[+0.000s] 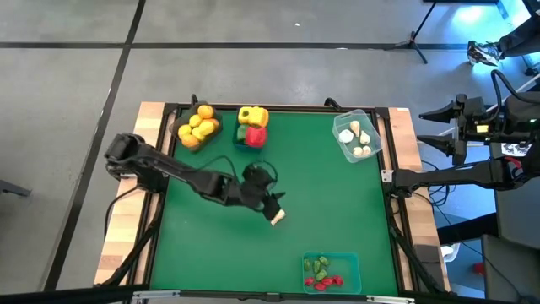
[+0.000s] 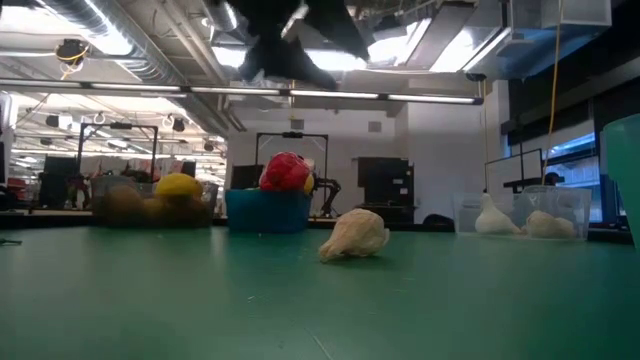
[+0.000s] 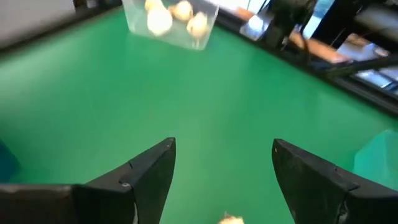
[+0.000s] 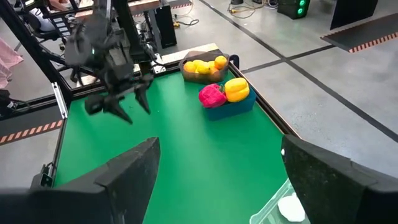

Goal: Sort produce into baskets
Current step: Put the white garlic into the transparent bin

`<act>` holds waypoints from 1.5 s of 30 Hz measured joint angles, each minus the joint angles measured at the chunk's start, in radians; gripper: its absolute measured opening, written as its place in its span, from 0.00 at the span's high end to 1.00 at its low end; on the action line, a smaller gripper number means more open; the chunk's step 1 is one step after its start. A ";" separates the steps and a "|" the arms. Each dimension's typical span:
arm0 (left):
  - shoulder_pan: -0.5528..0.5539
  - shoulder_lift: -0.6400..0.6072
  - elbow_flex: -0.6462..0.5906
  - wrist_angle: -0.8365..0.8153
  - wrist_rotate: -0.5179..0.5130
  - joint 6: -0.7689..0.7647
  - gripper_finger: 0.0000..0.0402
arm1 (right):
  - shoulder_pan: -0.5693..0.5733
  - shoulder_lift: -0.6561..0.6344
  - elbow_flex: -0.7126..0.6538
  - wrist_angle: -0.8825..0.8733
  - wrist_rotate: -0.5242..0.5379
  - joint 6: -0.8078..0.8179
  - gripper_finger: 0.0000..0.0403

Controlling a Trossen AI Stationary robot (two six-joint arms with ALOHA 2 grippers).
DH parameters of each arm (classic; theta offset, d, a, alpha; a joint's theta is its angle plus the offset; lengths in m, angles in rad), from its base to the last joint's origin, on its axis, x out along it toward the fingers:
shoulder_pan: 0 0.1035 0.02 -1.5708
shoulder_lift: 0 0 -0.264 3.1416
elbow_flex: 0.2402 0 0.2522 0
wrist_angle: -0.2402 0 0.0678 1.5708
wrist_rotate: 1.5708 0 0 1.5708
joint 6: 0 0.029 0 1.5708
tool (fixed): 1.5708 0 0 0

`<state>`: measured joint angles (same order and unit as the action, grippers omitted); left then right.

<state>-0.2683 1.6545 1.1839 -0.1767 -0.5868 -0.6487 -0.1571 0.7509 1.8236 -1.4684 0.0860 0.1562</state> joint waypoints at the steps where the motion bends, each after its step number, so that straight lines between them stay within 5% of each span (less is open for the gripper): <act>1: -0.010 0.023 0.000 0.003 -0.004 -0.026 0.35 | 0.000 0.000 0.000 0.000 0.000 -0.004 0.19; 14: -0.119 0.239 0.000 0.065 -0.004 -0.310 0.35 | 0.000 0.000 0.000 0.000 0.000 -0.030 0.19; 37: -0.157 0.400 0.000 0.058 0.014 -0.474 0.36 | 0.000 0.000 0.000 -0.001 0.000 -0.032 0.19; 45: -0.155 0.411 0.000 0.054 0.024 -0.451 0.57 | 0.000 0.000 0.000 -0.001 0.000 -0.032 0.19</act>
<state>-0.4229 2.0650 1.1839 -0.1223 -0.5628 -1.0997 -0.1572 0.7509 1.8236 -1.4689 0.0860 0.1238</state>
